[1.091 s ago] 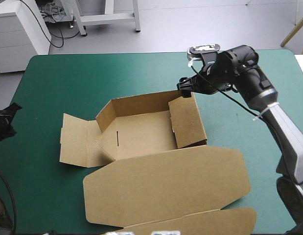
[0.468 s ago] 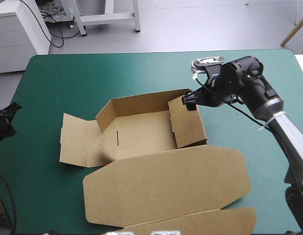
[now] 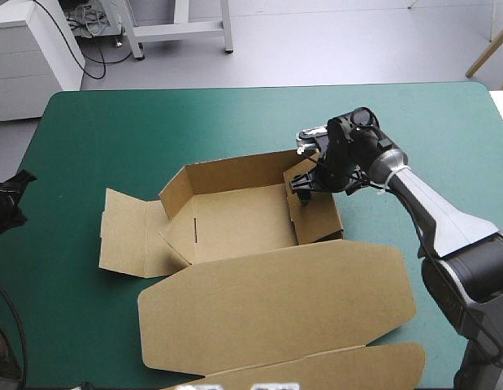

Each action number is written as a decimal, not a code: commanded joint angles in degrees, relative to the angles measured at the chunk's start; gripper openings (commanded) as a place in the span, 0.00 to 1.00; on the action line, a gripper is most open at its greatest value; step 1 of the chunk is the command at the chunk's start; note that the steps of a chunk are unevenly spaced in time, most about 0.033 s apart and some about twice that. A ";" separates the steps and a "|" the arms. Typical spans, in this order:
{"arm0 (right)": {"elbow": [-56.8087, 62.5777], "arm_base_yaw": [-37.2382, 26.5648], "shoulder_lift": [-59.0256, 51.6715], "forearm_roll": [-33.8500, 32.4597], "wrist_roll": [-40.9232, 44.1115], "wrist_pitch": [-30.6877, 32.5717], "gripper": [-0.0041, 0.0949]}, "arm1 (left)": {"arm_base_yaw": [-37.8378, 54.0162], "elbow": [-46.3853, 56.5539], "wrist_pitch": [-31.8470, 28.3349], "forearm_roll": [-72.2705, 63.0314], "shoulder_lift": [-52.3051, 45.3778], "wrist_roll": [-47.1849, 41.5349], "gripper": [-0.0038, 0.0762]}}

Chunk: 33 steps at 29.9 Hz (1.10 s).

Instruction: Fold the box

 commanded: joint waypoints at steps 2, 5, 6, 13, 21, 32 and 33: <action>-1.20 -0.18 -2.46 -0.05 -0.60 -1.00 0.94 | -0.06 -1.28 -1.63 -1.22 -2.32 -0.23 0.06; -1.20 -0.18 -2.36 -0.05 -0.60 -0.56 0.94 | -0.06 -1.28 -1.63 -1.22 -2.32 -0.23 0.06; -1.20 -0.18 -2.37 -0.05 -0.60 -0.25 0.94 | -0.06 -1.28 -1.63 -1.22 -2.32 -0.23 0.06; -1.07 -0.18 -2.37 0.42 -0.60 0.12 0.88 | -0.06 -1.28 -1.63 -1.22 -2.32 -0.23 0.06; 1.65 -0.18 -2.37 0.66 -0.42 0.12 0.73 | -0.06 -1.28 -1.63 -1.18 -2.32 -0.23 0.06; 1.46 -0.18 -2.73 2.70 -0.63 0.12 0.03 | -0.06 -1.28 -1.63 -0.66 -2.32 -0.04 0.06; 1.24 -0.18 -3.05 2.60 -0.95 0.12 0.03 | -0.06 -1.28 -1.63 -0.27 -2.32 -0.04 0.06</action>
